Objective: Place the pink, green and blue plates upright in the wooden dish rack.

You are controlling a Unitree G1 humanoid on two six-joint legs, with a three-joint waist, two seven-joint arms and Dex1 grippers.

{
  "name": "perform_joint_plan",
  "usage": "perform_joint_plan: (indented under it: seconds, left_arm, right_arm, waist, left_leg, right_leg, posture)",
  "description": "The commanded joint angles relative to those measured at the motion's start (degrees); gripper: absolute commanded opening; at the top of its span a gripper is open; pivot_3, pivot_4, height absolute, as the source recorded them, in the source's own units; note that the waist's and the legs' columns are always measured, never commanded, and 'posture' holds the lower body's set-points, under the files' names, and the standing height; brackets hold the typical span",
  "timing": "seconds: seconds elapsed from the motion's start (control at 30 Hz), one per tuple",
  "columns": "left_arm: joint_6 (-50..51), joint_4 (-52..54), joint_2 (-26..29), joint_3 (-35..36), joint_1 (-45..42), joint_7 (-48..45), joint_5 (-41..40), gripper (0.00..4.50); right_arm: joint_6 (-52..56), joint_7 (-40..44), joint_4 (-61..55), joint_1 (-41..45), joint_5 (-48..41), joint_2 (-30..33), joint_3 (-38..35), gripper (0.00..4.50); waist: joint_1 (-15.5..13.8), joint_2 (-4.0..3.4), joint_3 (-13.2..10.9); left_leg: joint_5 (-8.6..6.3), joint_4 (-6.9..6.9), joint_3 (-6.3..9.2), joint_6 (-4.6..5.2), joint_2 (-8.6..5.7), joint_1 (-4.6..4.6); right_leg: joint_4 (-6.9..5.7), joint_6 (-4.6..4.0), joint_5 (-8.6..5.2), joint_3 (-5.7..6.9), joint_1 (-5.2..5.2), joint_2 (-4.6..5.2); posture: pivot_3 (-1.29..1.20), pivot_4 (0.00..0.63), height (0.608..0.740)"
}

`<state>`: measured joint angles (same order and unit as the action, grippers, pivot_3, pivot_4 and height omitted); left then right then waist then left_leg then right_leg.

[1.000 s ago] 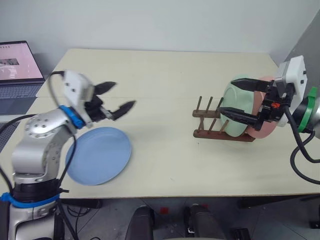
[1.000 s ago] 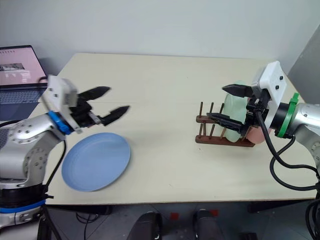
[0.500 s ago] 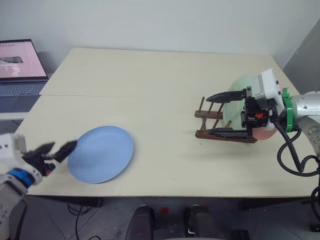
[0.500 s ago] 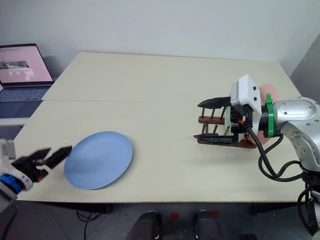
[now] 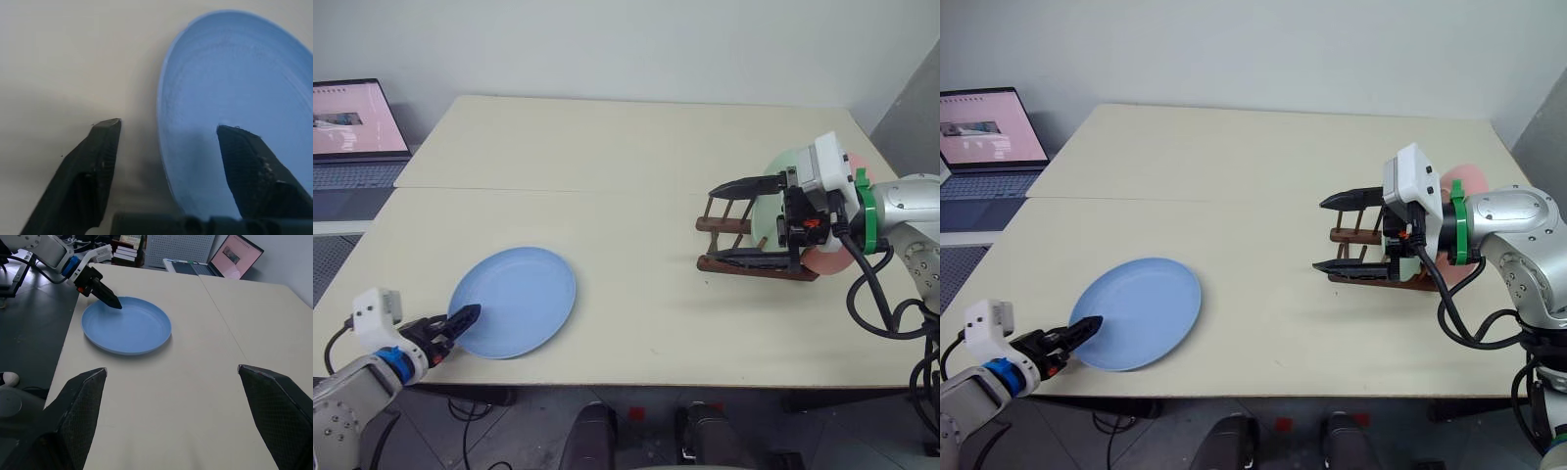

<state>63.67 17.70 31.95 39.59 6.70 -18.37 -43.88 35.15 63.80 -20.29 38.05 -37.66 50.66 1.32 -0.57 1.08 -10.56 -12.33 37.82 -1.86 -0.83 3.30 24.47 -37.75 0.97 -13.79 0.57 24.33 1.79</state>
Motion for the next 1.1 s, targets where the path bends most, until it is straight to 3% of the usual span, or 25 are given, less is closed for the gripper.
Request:
perform_joint_plan:
  seconds: [0.03, 0.27, 0.4, 0.77, 1.1]
  left_arm:
    - [3.0, -0.3, -1.5, -3.2, -0.1, 2.1, 0.0, 2.33]
    - [2.7, 1.0, -5.1, -2.1, -5.3, 9.4, 0.4, 1.04]
    - [2.0, 1.8, -8.7, -0.2, -11.2, 14.2, -1.1, 0.08]
    - [4.9, 4.1, -14.5, -1.2, -30.1, 26.5, -6.7, 0.02]
    - [-2.7, -5.9, -20.0, -14.6, -47.5, 32.4, 3.7, 0.02]
  right_arm:
    - [-0.3, -0.3, -1.5, 1.2, 0.0, 0.1, -1.8, 4.50]
    - [-0.8, -0.2, -1.6, 1.0, 0.8, -0.3, -1.3, 4.50]
    - [-2.0, -0.5, -0.8, 1.7, 2.8, -0.9, -0.5, 4.50]
    - [-6.0, -1.7, -1.8, 1.0, 10.1, -1.8, 1.5, 4.50]
    - [-12.6, -9.5, -1.3, 2.9, 24.4, -8.8, 10.0, 4.50]
  waist:
    - [0.0, -0.04, 0.0]
    - [-0.4, -0.07, 0.0]
    - [-0.9, -0.04, 0.0]
    - [-0.7, 0.41, -0.1]
    - [-0.4, 0.45, -0.1]
  left_leg:
    - [0.00, 0.00, 0.00, 0.00, -0.04, 0.00]
    - [0.00, 0.02, -0.02, 0.00, -0.20, -0.01]
    - [0.01, 0.03, 0.08, 0.01, -0.46, 0.00]
    - [0.02, 0.10, 0.02, 0.02, -0.69, 0.20]
    - [0.03, 0.09, 0.00, 0.01, -0.76, 0.24]
  right_leg:
    - [0.00, 0.00, 0.00, 0.00, -0.01, 0.04]
    - [-0.01, 0.04, 0.01, 0.07, -0.08, 0.25]
    - [-0.01, 0.09, 0.03, 0.13, -0.16, 0.33]
    - [0.04, 0.47, 0.24, 0.08, -0.18, 0.22]
    - [0.06, 0.61, 0.31, 0.07, -0.17, -0.16]
  posture:
    - [0.00, 0.150, 0.733]
    - [0.00, 0.150, 0.733]
    - [0.00, 0.150, 0.733]
    - [0.00, 0.150, 0.733]
    - [0.00, 0.150, 0.733]
